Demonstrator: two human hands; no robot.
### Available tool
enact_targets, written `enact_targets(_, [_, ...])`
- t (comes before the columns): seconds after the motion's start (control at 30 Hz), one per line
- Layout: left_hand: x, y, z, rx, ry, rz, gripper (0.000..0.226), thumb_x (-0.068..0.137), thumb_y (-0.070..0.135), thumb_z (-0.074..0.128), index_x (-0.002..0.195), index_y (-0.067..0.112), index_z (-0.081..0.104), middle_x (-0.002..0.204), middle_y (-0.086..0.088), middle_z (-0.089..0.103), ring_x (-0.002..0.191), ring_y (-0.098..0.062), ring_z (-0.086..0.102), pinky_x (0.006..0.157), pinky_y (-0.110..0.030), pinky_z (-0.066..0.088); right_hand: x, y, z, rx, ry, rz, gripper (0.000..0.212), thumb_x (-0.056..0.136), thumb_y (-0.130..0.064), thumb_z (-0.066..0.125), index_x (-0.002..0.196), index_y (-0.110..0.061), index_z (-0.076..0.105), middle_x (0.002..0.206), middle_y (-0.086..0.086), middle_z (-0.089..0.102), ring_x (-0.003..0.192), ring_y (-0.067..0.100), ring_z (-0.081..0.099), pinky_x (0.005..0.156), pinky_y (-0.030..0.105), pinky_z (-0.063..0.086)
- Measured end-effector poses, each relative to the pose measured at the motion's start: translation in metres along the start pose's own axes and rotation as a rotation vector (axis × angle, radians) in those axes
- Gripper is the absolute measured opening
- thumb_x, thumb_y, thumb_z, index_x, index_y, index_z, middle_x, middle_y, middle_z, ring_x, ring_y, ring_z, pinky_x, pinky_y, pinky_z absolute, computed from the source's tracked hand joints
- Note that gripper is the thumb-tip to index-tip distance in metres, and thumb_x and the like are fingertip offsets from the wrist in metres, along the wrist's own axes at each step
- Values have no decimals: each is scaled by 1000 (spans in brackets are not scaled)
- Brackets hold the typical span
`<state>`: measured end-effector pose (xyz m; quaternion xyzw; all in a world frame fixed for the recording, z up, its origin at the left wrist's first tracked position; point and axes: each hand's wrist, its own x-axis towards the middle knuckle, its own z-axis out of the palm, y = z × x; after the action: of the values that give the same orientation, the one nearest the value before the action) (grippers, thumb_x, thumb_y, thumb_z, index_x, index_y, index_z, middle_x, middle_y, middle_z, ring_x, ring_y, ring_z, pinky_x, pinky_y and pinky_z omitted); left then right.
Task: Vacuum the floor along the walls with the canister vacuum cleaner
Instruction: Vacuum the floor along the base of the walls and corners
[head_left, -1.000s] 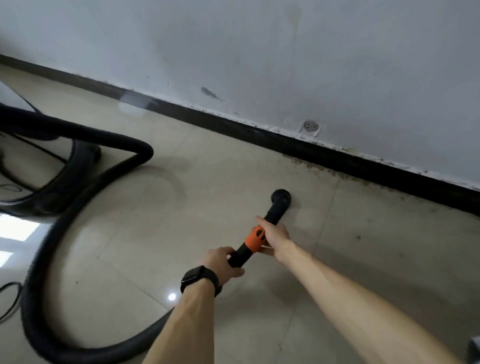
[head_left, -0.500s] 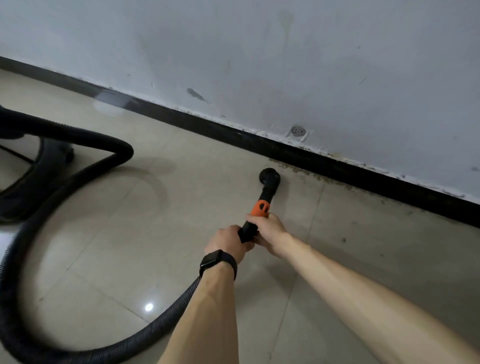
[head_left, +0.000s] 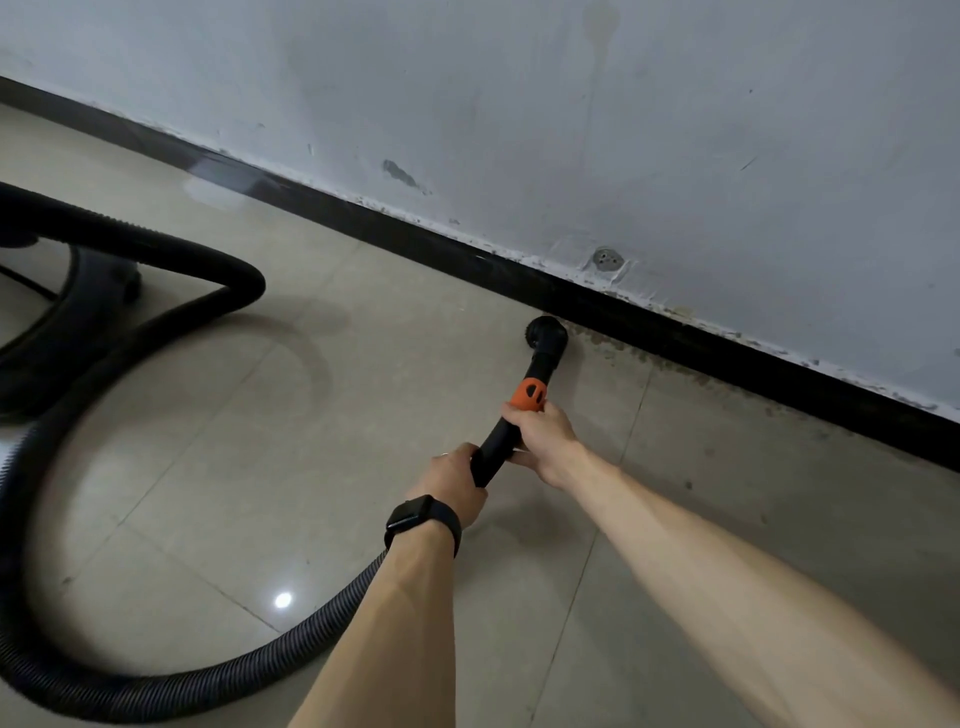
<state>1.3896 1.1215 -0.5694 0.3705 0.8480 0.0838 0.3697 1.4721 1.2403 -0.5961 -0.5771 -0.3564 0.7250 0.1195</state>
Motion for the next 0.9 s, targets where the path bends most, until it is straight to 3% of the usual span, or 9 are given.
enact_targets(0.1, [5, 0, 3, 19, 34, 19, 40, 90, 12, 57, 129, 21, 54, 110, -8, 66, 98, -29, 64, 82, -37, 53, 6, -1, 3, 5, 3, -12, 36, 99, -17, 68, 129, -10, 51, 118, 12, 66, 99, 26, 67, 68, 38, 59])
enact_targets(0.2, [10, 1, 4, 43, 54, 41, 39, 91, 13, 57, 129, 21, 53, 111, -8, 65, 99, -29, 63, 80, -37, 52, 12, -5, 4, 6, 19, -21, 37, 99, -16, 68, 130, -10, 51, 117, 11, 65, 102, 27, 67, 82, 46, 62])
enact_targets(0.37, [13, 4, 4, 42, 71, 69, 37, 90, 18, 56, 127, 23, 51, 107, -5, 63, 94, -26, 62, 76, -36, 52, 17, -12, 1, -2, 45, -34, 37, 98, -15, 69, 128, -6, 51, 118, 14, 65, 102, 29, 67, 78, 46, 61])
enact_targets(0.5, [15, 5, -7, 156, -33, 141, 38, 83, 28, 62, 117, 22, 46, 94, -2, 61, 80, -22, 59, 70, -38, 54, 13, -13, -5, 23, 48, -24, 40, 95, -15, 72, 126, -4, 50, 120, 18, 65, 104, 30, 68, 73, 44, 62])
enact_targets(0.63, [21, 10, -32, 326, -169, 176, 41, 81, 30, 68, 113, 22, 45, 92, 1, 59, 79, -19, 56, 63, -30, 42, 1, -6, -8, 124, 70, -14, 42, 94, -17, 74, 126, -7, 48, 119, 16, 65, 105, 30, 68, 67, 38, 61])
enact_targets(0.9, [21, 77, -23, 555, -390, 244, 50, 77, 32, 79, 117, 24, 50, 100, 2, 61, 88, -21, 59, 75, -34, 50, -34, 8, -58, 298, 278, 22, 44, 94, -18, 73, 128, -16, 46, 118, 11, 63, 102, 30, 69, 89, 52, 61])
